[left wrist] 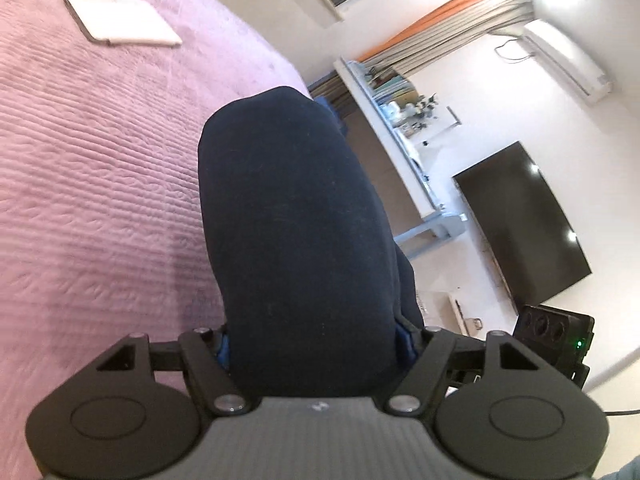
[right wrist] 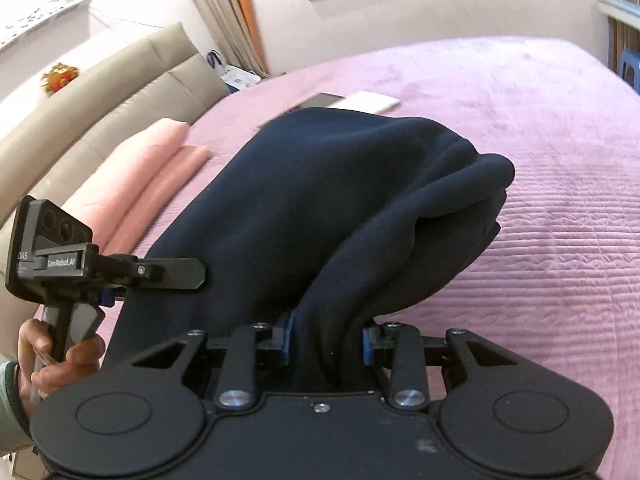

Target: Fold large clothes

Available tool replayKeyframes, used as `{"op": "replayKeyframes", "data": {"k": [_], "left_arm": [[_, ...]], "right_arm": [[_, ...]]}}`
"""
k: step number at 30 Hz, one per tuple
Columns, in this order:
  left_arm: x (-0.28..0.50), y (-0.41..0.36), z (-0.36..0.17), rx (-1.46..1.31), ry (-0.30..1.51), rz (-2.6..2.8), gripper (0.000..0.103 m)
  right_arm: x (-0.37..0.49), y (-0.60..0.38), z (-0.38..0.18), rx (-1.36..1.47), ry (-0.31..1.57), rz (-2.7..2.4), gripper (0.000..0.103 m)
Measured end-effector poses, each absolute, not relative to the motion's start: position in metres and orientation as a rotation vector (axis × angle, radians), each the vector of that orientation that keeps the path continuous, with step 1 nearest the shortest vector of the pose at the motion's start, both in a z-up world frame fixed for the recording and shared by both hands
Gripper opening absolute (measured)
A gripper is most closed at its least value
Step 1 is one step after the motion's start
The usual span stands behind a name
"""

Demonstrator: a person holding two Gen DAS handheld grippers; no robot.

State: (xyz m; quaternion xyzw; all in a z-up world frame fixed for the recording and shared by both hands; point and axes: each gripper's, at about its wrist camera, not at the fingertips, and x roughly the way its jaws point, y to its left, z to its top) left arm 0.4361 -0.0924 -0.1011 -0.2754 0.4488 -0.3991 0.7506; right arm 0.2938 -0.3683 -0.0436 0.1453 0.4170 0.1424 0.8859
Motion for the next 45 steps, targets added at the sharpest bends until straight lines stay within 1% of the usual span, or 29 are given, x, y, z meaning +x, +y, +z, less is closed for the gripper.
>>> {"op": "replayKeyframes", "data": {"k": [4, 7, 9, 13, 16, 18, 20, 21, 24, 25, 26, 27, 30, 32, 33, 34, 35, 36, 37, 38, 39, 41, 43, 45], "left_arm": [[0.395, -0.048, -0.081, -0.609, 0.970, -0.850, 0.072], [0.367, -0.017, -0.080, -0.619, 0.972, -0.829, 0.072], [0.350, 0.001, -0.088, -0.632, 0.968, -0.803, 0.073], [0.319, 0.025, -0.128, -0.674, 0.922, -0.713, 0.073], [0.308, 0.035, -0.172, -0.706, 0.943, -0.662, 0.073], [0.303, 0.047, -0.200, -0.742, 0.952, -0.623, 0.075], [0.294, 0.066, -0.215, -0.841, 0.910, -0.641, 0.075], [0.289, 0.071, -0.216, -0.849, 0.887, -0.634, 0.075], [0.264, 0.078, -0.198, -0.766, 0.795, -0.585, 0.074], [0.255, 0.080, -0.189, -0.736, 0.772, -0.567, 0.072], [0.244, 0.081, -0.178, -0.693, 0.745, -0.543, 0.063], [0.231, 0.083, -0.165, -0.653, 0.718, -0.520, 0.060], [0.199, 0.087, -0.132, -0.599, 0.673, -0.491, 0.061], [0.186, 0.076, -0.111, -0.550, 0.666, -0.507, 0.060], [0.182, 0.066, -0.103, -0.514, 0.672, -0.517, 0.059], [0.180, 0.054, -0.098, -0.468, 0.686, -0.526, 0.054], [0.178, 0.042, -0.097, -0.416, 0.703, -0.533, 0.046], [0.177, 0.029, -0.100, -0.356, 0.722, -0.531, 0.042], [0.172, 0.018, -0.109, -0.308, 0.754, -0.521, 0.038], [0.171, 0.010, -0.119, -0.275, 0.791, -0.506, 0.032], [0.166, 0.007, -0.125, -0.249, 0.797, -0.483, 0.029], [0.154, 0.012, -0.127, -0.259, 0.785, -0.477, 0.029], [0.143, 0.021, -0.129, -0.281, 0.802, -0.477, 0.028], [0.129, 0.026, -0.130, -0.260, 0.824, -0.466, 0.023]], "right_arm": [[0.260, -0.322, -0.022, 0.285, 0.862, 0.299, 0.039], [0.241, -0.291, -0.020, 0.275, 0.874, 0.317, 0.039], [0.231, -0.276, -0.028, 0.270, 0.886, 0.332, 0.039], [0.220, -0.257, -0.063, 0.253, 0.914, 0.351, 0.039], [0.215, -0.250, -0.101, 0.237, 0.944, 0.353, 0.038], [0.210, -0.253, -0.128, 0.254, 0.966, 0.342, 0.039], [0.203, -0.266, -0.138, 0.331, 0.948, 0.353, 0.055], [0.197, -0.273, -0.138, 0.379, 0.937, 0.360, 0.055], [0.177, -0.285, -0.127, 0.389, 0.880, 0.345, 0.057], [0.170, -0.285, -0.121, 0.370, 0.857, 0.330, 0.057], [0.159, -0.286, -0.112, 0.348, 0.830, 0.310, 0.057], [0.149, -0.289, -0.104, 0.324, 0.809, 0.289, 0.057], [0.122, -0.276, -0.082, 0.226, 0.772, 0.207, 0.059], [0.110, -0.260, -0.072, 0.197, 0.765, 0.185, 0.060], [0.105, -0.248, -0.070, 0.185, 0.770, 0.192, 0.059], [0.102, -0.236, -0.069, 0.160, 0.770, 0.188, 0.048], [0.102, -0.223, -0.070, 0.123, 0.767, 0.180, 0.034], [0.102, -0.209, -0.075, 0.077, 0.774, 0.175, 0.026], [0.104, -0.200, -0.083, 0.059, 0.798, 0.174, 0.014], [0.106, -0.195, -0.093, 0.064, 0.839, 0.172, 0.012], [0.108, -0.193, -0.106, 0.077, 0.895, 0.152, 0.011], [0.103, -0.196, -0.125, 0.087, 0.968, 0.097, 0.010], [0.094, -0.206, -0.135, 0.120, 1.002, 0.071, 0.010], [0.085, -0.211, -0.133, 0.158, 1.009, 0.068, 0.010]]}}
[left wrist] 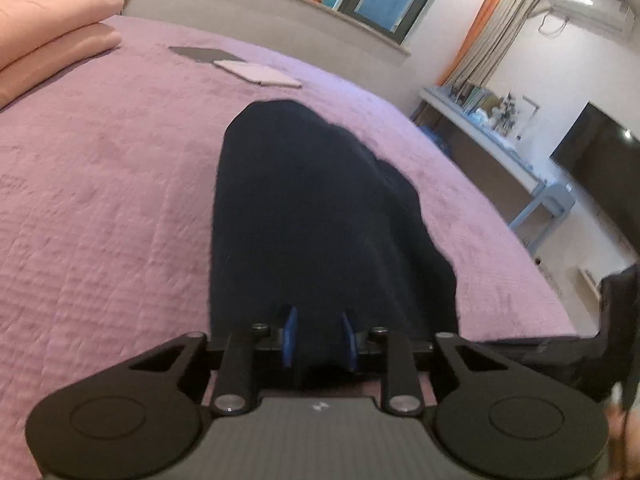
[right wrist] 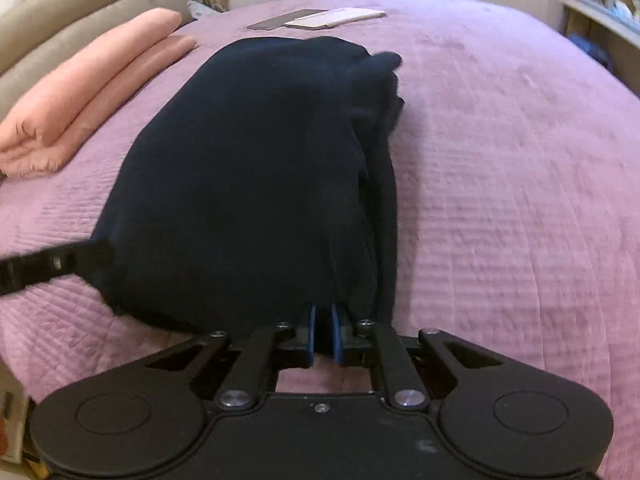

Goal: Fold large clothes
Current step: 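Release the folded hoodie and pull both tools back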

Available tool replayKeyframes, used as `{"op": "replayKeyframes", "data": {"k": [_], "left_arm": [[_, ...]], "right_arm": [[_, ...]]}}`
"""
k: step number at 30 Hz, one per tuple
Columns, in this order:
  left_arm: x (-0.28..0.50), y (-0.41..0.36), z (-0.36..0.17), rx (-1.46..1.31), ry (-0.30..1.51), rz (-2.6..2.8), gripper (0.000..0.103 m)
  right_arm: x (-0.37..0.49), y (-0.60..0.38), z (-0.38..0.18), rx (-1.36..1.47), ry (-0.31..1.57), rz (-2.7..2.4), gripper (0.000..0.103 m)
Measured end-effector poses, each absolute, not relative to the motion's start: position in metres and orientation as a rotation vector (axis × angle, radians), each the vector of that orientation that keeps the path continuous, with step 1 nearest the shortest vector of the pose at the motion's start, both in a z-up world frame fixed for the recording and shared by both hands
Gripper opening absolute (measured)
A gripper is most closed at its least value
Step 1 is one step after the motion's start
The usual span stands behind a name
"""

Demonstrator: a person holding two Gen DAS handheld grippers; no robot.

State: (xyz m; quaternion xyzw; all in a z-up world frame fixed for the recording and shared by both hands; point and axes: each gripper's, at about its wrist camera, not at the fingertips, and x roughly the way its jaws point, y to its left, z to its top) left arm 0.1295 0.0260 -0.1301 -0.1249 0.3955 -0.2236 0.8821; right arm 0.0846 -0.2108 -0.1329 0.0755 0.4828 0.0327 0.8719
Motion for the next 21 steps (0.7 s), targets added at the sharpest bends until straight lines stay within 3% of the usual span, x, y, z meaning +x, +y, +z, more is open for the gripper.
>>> {"op": "replayKeyframes", "data": {"k": [4, 6, 8, 9, 12, 15, 19, 21], "left_arm": [[0.103, 0.031, -0.121, -0.217, 0.855, -0.415, 0.023], [0.088, 0.033, -0.104, -0.188, 0.836, -0.383, 0.025], [0.074, 0.033, -0.081, -0.161, 0.809, -0.353, 0.029], [0.069, 0.032, -0.069, -0.146, 0.798, -0.335, 0.030], [0.043, 0.025, -0.020, -0.102, 0.734, -0.290, 0.033], [0.020, 0.024, 0.028, -0.110, 0.650, -0.259, 0.044], [-0.006, 0.022, 0.078, -0.088, 0.560, -0.224, 0.074], [-0.017, 0.021, 0.089, -0.074, 0.547, -0.188, 0.077]], "right_arm": [[0.067, -0.212, -0.113, 0.175, 1.027, 0.022, 0.023], [0.054, -0.209, -0.092, 0.167, 0.995, -0.003, 0.035], [0.041, -0.202, -0.065, 0.156, 0.946, -0.021, 0.067], [0.032, -0.198, -0.048, 0.149, 0.907, -0.029, 0.072], [0.009, -0.180, -0.003, 0.112, 0.802, -0.016, 0.073], [-0.010, -0.162, 0.035, 0.073, 0.723, -0.041, 0.077], [-0.027, -0.141, 0.068, 0.030, 0.655, -0.118, 0.080], [-0.033, -0.135, 0.074, 0.019, 0.651, -0.132, 0.081]]}}
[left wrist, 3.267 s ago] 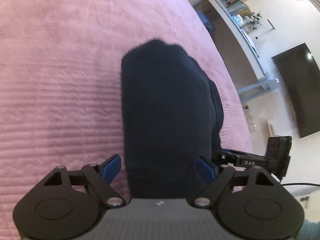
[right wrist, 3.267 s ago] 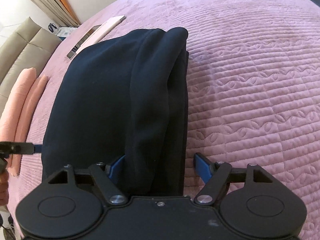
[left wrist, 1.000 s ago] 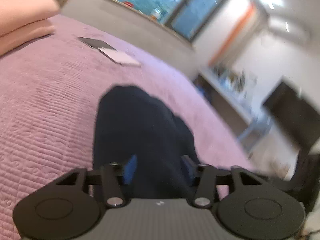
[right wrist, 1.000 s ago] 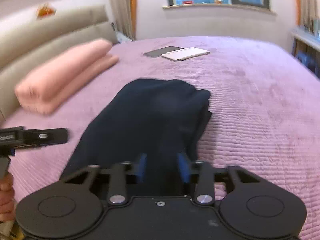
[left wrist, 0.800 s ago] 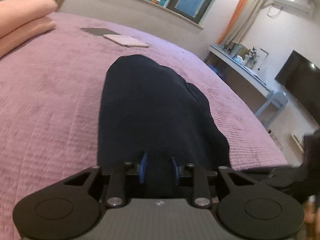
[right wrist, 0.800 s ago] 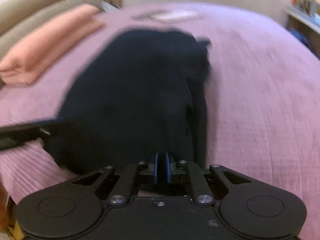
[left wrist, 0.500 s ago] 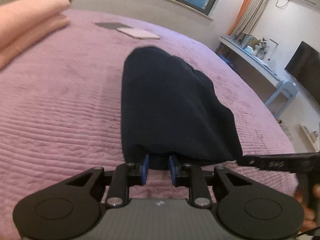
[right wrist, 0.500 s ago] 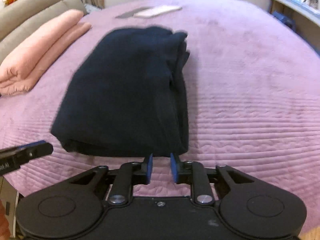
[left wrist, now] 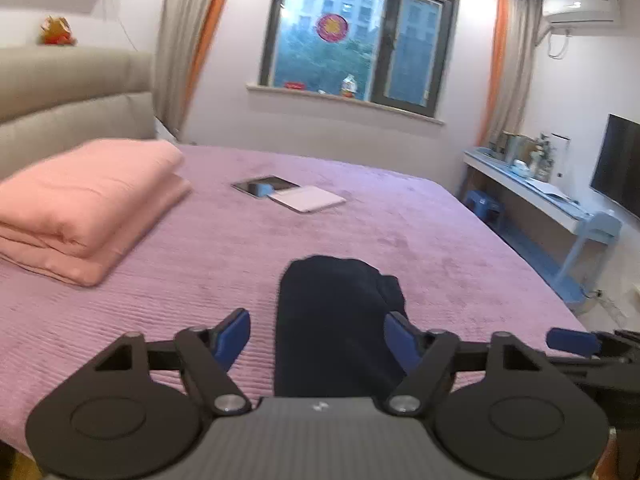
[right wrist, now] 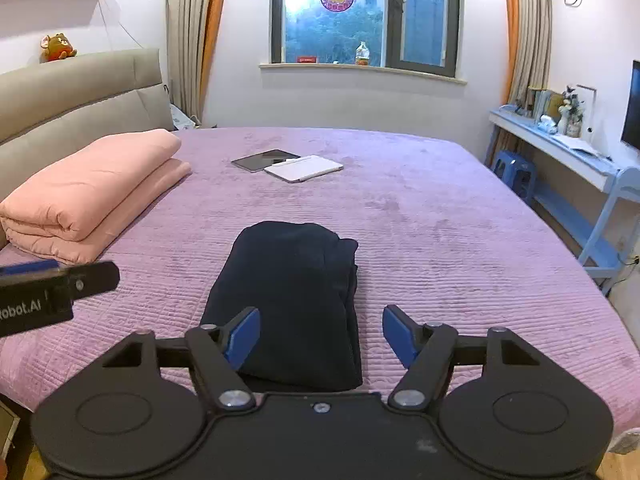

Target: Fold large clothes

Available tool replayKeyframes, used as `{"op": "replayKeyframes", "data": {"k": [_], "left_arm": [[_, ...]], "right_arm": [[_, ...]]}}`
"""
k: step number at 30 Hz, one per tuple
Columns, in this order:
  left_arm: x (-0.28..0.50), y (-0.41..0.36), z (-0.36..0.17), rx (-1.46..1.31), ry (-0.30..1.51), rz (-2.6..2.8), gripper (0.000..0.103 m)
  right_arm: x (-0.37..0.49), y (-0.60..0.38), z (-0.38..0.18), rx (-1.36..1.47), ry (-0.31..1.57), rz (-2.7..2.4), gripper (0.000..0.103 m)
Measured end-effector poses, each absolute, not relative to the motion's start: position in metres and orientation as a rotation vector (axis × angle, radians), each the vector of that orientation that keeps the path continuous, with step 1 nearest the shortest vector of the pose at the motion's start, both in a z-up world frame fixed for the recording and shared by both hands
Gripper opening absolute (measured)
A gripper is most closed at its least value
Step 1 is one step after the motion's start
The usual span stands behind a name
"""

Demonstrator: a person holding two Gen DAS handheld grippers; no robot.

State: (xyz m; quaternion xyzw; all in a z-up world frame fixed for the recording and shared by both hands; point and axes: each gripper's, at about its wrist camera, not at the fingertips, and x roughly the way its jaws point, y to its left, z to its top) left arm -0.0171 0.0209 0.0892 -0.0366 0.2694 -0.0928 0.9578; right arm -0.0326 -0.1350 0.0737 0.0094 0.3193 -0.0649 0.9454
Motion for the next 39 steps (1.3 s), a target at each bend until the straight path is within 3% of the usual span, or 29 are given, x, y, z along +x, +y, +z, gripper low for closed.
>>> {"op": "replayKeyframes", "data": {"k": [23, 39], "left_arm": [[-0.019, 0.010, 0.058, -0.024, 0.733, -0.106, 0.080], [-0.012, 0.016, 0.054, -0.015, 0.755, -0.056, 0.080]], "right_arm": [[-0.044, -0.139, 0.051, 0.072, 0.781, -0.135, 0.081], [-0.047, -0.137, 0.054, 0.081, 0.787, -0.124, 0.081]]}}
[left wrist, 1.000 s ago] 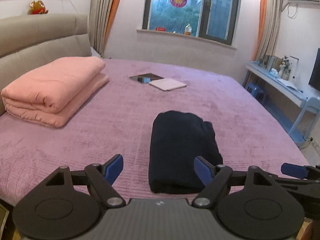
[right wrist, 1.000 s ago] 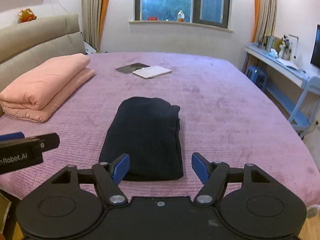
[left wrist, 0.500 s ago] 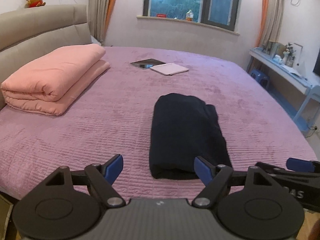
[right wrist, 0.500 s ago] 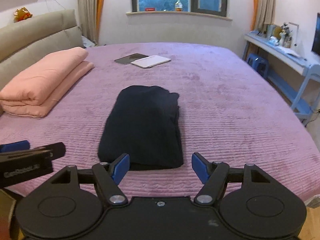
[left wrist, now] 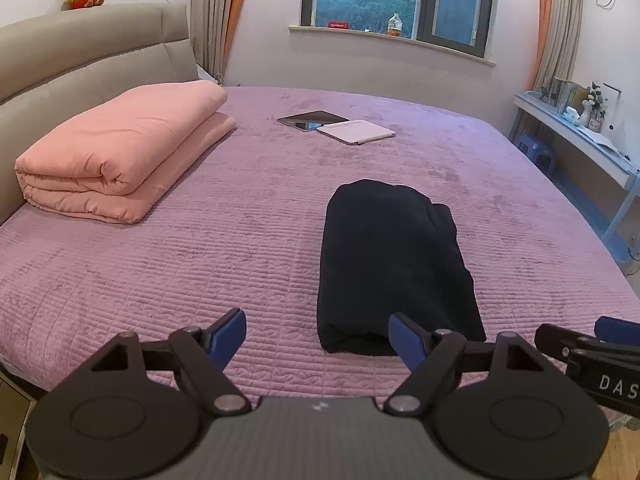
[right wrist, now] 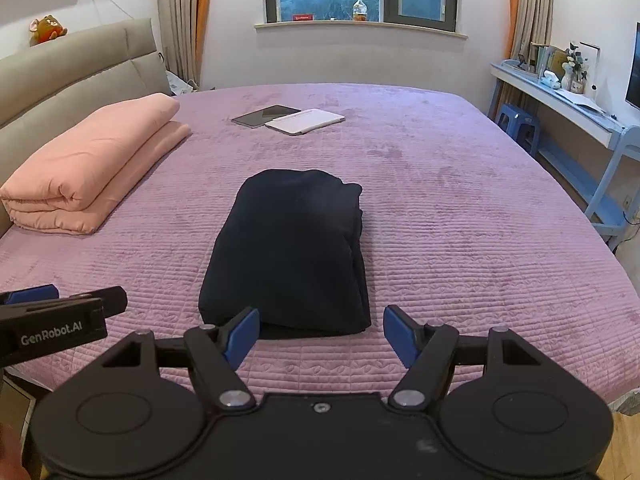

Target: Fold large clothes

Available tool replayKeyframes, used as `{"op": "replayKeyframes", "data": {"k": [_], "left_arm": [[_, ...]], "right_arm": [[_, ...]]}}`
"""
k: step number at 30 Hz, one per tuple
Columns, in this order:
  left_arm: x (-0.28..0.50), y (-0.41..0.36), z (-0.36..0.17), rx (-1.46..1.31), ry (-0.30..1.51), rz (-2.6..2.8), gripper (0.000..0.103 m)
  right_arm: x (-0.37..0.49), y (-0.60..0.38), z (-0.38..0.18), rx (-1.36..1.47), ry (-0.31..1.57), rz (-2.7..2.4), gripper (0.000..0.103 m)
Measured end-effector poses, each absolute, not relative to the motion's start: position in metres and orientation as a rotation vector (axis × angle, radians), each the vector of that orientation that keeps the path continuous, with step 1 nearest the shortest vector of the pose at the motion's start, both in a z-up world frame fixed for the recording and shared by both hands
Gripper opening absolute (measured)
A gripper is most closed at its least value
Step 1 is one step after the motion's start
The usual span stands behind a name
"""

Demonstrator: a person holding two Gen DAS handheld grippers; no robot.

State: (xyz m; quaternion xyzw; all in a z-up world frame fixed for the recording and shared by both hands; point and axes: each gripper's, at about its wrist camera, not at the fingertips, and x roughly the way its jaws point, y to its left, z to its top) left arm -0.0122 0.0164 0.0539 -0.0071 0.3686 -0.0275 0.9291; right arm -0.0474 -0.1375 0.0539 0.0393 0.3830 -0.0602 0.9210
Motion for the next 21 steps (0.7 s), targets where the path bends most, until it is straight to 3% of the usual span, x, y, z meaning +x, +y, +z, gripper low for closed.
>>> {"op": "replayKeyframes", "data": {"k": [21], "left_arm": [[-0.0140, 0.0131, 0.0526, 0.007, 0.751, -0.062, 0.080]], "right_arm": [[-0.0465, -0.1376, 0.0535, 0.079, 0.796, -0.122, 0.081]]}}
